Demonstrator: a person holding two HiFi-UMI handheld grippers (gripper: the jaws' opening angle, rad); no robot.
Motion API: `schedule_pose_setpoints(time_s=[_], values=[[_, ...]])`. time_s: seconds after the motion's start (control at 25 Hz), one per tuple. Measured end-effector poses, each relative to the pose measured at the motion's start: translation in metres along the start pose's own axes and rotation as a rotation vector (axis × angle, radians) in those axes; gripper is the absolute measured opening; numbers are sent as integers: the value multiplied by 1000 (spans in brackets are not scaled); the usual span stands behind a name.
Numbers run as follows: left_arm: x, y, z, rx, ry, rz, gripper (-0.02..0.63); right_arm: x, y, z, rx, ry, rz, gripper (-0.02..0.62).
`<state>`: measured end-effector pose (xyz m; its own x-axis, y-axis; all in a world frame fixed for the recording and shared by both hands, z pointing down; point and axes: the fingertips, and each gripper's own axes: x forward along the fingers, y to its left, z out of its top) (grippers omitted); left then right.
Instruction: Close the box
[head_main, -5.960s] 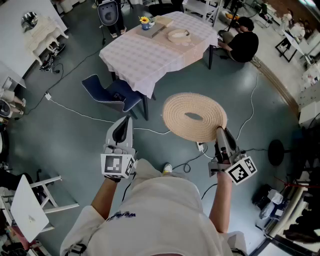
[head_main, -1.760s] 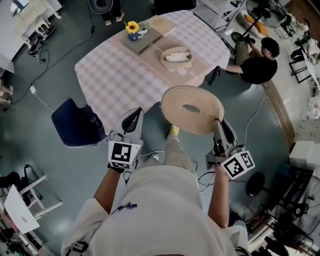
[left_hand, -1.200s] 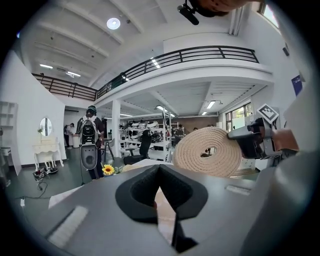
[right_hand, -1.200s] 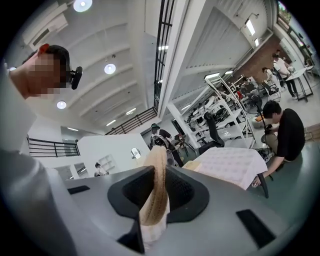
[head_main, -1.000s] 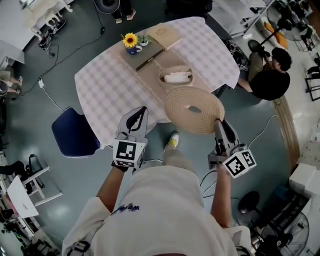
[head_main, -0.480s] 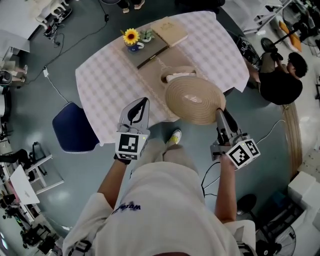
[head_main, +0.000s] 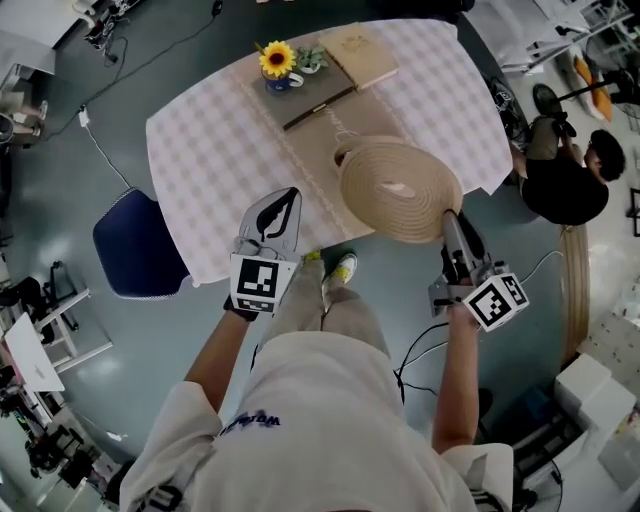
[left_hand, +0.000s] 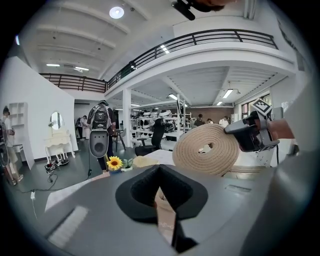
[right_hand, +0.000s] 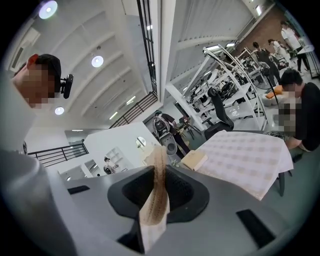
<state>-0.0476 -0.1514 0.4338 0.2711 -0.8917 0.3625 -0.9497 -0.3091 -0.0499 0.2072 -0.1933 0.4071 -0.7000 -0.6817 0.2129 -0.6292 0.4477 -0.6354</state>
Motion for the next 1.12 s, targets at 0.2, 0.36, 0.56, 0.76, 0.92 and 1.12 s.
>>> schedule_pose_setpoints(time_s=[0.2,0.36,0.56,0.76,0.92,1.12], values=[[31,18,-14,-11,19,-11,2,32,-11,-5,7,32,-17,72],[55,22,-25,-14,30,-31,2,51,-24,-13,10,60,-29,72],[78,15,-41,-22,46,-69,2,63,-42,-24,29,94,-44,72],[97,16,-63,-45,81,-84,2,78,-56,-40,61,128,-49,72],[110,9,-79,-49,108,-101,2,84,-69,-47,75,142,-56,72],[129,16,-92,-62,135,-106,2,105,-83,-55,91,182,-62,72]])
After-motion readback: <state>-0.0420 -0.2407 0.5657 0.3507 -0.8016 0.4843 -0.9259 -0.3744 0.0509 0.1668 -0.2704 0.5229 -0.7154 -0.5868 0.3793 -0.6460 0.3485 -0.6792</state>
